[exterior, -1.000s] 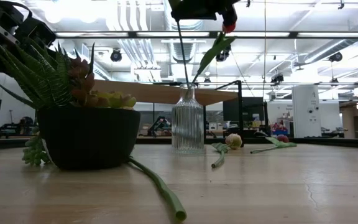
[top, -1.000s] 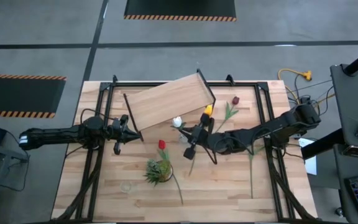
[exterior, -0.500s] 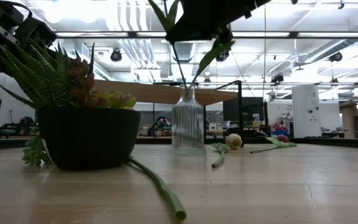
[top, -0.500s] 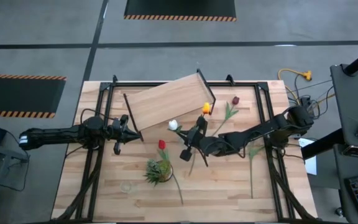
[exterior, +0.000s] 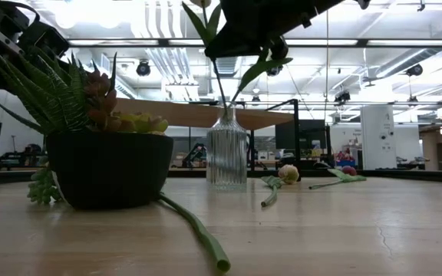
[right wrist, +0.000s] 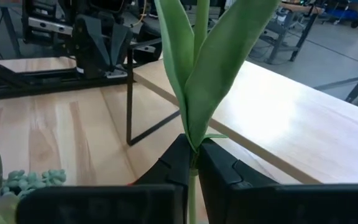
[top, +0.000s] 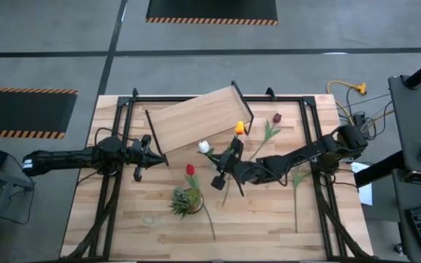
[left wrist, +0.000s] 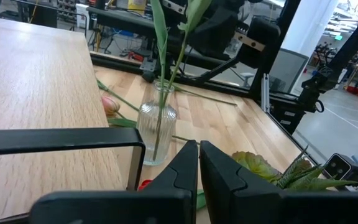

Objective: Pick and place flowers into a vace then onto a shelf
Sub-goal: Put the white tulip into the top transparent vase, then put the black tulip into the top transparent vase

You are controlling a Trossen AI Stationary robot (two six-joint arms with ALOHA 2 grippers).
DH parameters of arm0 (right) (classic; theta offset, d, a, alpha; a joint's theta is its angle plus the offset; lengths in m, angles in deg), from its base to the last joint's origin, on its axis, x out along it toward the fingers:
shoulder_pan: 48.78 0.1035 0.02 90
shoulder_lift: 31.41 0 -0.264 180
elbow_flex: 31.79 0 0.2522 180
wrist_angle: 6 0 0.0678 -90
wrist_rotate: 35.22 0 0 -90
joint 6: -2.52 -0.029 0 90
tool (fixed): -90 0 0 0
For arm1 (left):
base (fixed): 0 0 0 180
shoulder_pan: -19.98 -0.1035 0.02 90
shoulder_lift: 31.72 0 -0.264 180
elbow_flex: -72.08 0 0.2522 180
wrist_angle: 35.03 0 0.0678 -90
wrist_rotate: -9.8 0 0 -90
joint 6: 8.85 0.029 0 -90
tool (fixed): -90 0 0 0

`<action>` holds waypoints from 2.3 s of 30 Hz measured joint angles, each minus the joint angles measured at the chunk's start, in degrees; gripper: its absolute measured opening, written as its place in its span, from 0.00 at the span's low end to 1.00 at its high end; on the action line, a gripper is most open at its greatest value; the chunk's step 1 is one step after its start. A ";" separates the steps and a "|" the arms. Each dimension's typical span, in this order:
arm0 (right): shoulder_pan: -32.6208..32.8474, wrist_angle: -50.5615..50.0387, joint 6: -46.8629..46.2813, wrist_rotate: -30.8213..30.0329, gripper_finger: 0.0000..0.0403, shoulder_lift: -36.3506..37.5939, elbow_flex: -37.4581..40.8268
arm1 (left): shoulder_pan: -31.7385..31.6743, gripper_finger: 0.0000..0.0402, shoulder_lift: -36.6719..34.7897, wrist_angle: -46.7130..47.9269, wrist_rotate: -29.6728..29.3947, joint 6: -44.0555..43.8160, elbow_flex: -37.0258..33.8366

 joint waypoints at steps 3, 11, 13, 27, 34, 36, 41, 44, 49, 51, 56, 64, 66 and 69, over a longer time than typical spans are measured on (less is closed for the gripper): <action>0.00 -0.36 -0.11 0.18 0.12 -0.01 0.02 | 0.02 0.00 0.00 0.00 0.02 -0.01 0.00; 0.67 -4.57 -0.93 0.23 0.38 0.33 -1.42 | 0.01 0.00 0.00 0.00 0.00 0.00 0.00; 1.49 -7.48 -1.11 0.24 0.43 0.93 -2.72 | 0.01 0.00 0.00 0.00 0.00 0.00 0.00; 6.93 -63.42 -35.22 1.31 0.53 2.75 -22.30 | 0.02 0.00 0.00 0.00 0.01 0.00 0.00; 8.99 -88.15 -58.98 12.78 0.51 2.82 -27.91 | 0.02 0.00 0.00 0.00 0.00 0.00 0.00; 9.94 -91.80 -64.70 16.57 0.50 2.84 -28.11 | 0.02 0.00 0.00 0.00 0.00 0.00 0.00; 12.68 -96.49 -72.73 25.08 0.47 2.82 -26.72 | 0.01 0.00 0.00 0.00 0.00 0.00 0.00; 14.77 -97.28 -75.22 25.56 0.45 2.82 -25.35 | 0.02 0.00 0.00 -0.01 0.01 0.00 0.00; 18.17 -97.24 -77.67 25.65 0.44 2.80 -21.69 | 0.00 0.00 0.00 0.00 0.00 0.00 0.00; 19.31 -97.21 -81.69 25.74 0.44 2.80 -19.76 | 0.02 0.00 0.00 -0.02 0.00 0.00 0.00; 21.82 -97.23 -90.76 29.41 0.48 2.86 -13.79 | 0.02 0.00 0.00 0.00 0.01 0.00 0.00; 24.94 -96.54 -102.20 35.98 0.60 2.86 -3.78 | 0.01 0.00 0.00 0.00 0.00 0.00 0.00; 25.16 -95.09 -104.83 36.63 0.63 2.86 -1.71 | 0.01 0.00 0.00 -0.02 0.00 0.00 0.00; 25.18 -91.15 -106.02 37.21 0.65 2.86 1.38 | 0.00 0.00 0.00 -0.02 0.00 0.00 0.00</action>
